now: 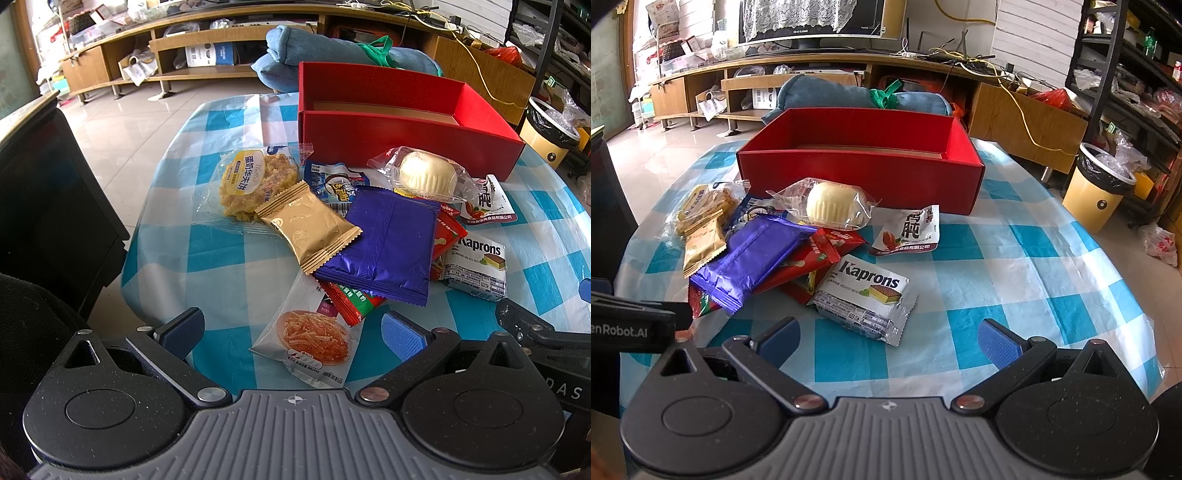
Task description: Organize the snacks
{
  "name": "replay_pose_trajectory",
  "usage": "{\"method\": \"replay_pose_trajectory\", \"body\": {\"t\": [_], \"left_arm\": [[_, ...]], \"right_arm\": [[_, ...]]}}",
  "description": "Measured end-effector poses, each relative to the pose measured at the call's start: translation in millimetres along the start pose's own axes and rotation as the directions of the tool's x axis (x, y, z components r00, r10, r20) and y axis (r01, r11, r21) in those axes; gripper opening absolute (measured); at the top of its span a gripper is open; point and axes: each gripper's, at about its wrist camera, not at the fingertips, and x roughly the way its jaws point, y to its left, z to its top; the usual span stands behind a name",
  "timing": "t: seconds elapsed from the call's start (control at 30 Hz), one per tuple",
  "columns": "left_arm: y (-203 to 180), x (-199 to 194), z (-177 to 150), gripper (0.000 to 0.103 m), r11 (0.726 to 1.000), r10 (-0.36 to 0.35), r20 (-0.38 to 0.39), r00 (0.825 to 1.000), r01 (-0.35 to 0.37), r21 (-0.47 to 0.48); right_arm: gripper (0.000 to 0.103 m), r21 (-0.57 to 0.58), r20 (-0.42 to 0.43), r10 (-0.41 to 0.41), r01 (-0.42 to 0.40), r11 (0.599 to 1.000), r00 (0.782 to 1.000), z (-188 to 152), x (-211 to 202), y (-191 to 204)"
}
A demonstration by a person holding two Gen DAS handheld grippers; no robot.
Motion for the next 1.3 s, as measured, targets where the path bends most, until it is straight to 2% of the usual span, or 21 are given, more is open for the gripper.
{"method": "replay_pose_trajectory", "body": {"t": [0.3, 0.53, 0.77, 0.97, 1.17, 1.3], "left_arm": [[-3, 0, 0, 0.103, 1.000, 0.003, 0.003, 1.000, -0.003, -0.005], [13, -1, 6, 0.102, 0.998, -0.001, -0.003, 1.000, 0.001, -0.057], [36, -3, 30, 0.102, 0.992, 0.013, 0.032, 0.999, -0.009, -0.123], [53, 19, 47, 0.102, 0.969, -0.048, -0.032, 0.998, 0.039, -0.243], [45, 50, 61, 0.100, 0.948, -0.092, -0.122, 0.988, 0.050, -0.313], [39, 64, 70, 0.100, 0.929, -0.115, -0.148, 0.982, 0.054, -0.367]], "right_arm": [[0.098, 0.004, -0.023, 0.024, -0.024, 1.000, 0.999, 4, 1, 0], [0.078, 0.041, -0.057, 0.092, -0.090, 0.995, 0.994, 22, 9, 5], [0.066, 0.107, -0.080, 0.174, -0.165, 0.981, 0.982, 49, 24, 11], [0.066, 0.089, -0.103, 0.204, -0.195, 0.977, 0.973, 63, 38, 26], [0.066, 0.104, -0.116, 0.203, -0.191, 0.976, 0.972, 67, 50, 18], [0.065, 0.134, -0.127, 0.223, -0.206, 0.969, 0.967, 69, 58, 10]]}}
